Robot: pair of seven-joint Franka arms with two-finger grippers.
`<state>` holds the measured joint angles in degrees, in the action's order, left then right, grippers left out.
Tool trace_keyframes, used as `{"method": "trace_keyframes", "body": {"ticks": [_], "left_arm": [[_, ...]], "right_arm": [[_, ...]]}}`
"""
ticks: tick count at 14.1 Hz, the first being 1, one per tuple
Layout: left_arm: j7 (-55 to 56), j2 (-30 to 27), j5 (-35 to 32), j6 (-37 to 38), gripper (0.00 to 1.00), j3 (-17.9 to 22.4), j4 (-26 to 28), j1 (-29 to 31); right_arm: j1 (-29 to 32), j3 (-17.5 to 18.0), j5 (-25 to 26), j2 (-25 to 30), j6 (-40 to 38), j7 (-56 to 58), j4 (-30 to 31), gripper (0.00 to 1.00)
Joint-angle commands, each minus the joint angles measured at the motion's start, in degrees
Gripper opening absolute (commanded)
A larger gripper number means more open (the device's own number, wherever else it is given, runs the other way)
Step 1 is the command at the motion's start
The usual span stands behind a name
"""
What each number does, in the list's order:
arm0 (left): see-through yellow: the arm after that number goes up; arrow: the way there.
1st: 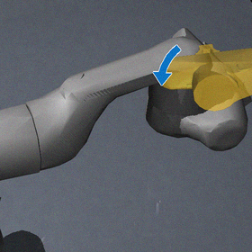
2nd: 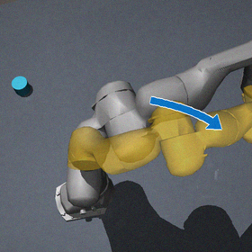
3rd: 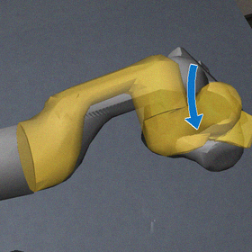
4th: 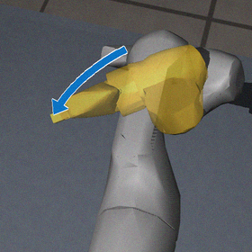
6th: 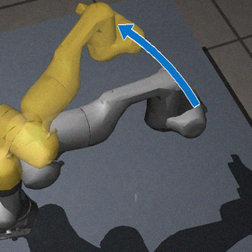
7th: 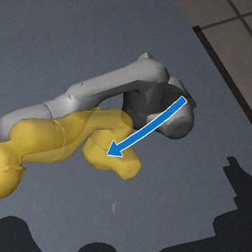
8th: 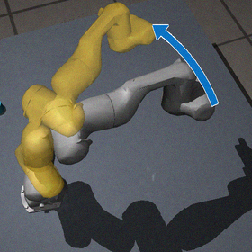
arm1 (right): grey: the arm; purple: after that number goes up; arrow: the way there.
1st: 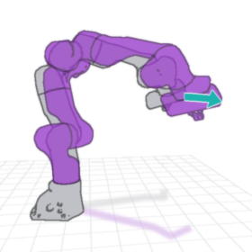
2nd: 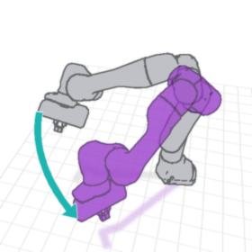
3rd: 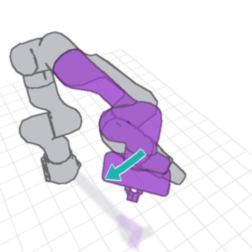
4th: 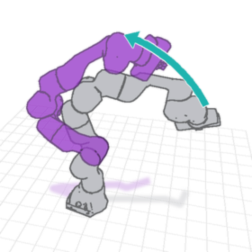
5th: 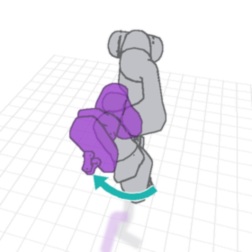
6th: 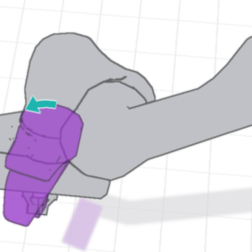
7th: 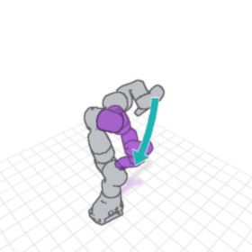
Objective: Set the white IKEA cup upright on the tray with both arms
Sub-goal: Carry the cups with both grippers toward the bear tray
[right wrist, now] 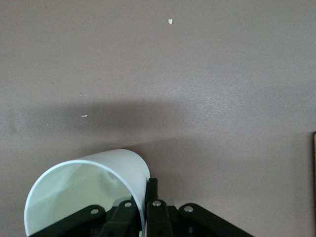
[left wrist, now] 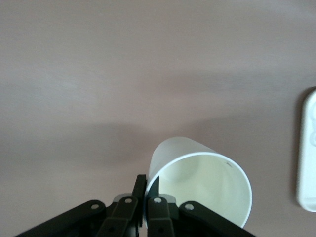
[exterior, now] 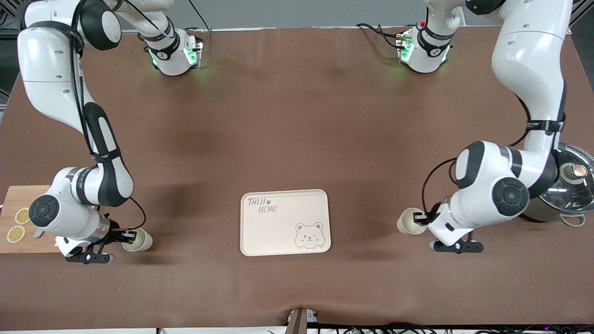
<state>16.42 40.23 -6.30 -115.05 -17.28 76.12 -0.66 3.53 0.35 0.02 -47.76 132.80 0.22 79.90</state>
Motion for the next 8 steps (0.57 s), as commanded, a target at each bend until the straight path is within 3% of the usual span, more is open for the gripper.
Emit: {"method": "trace_keyframes", "body": {"ticks": [1, 5, 8], "left_arm": [[5.8, -0.8, -0.5, 1.1, 0.0, 0.0, -0.4, -3.1], [15.2, -0.2, -0.6, 1.1, 0.0, 0.5, -1.8, -9.1], [22.1, 1.5, -0.5, -0.3, 0.0, 0.6, -2.7, -12.4]], "right_arm": [[-0.5, 0.3, -0.1, 0.0, -2.6, -2.4, -1.9, 0.0], [-2.0, 1.7, -1.0, 0.1, -19.3, -9.9, -11.6, 0.0], [-3.4, 4.2, -2.3, 0.1, -25.4, -18.9, -15.0, 0.0]]}}
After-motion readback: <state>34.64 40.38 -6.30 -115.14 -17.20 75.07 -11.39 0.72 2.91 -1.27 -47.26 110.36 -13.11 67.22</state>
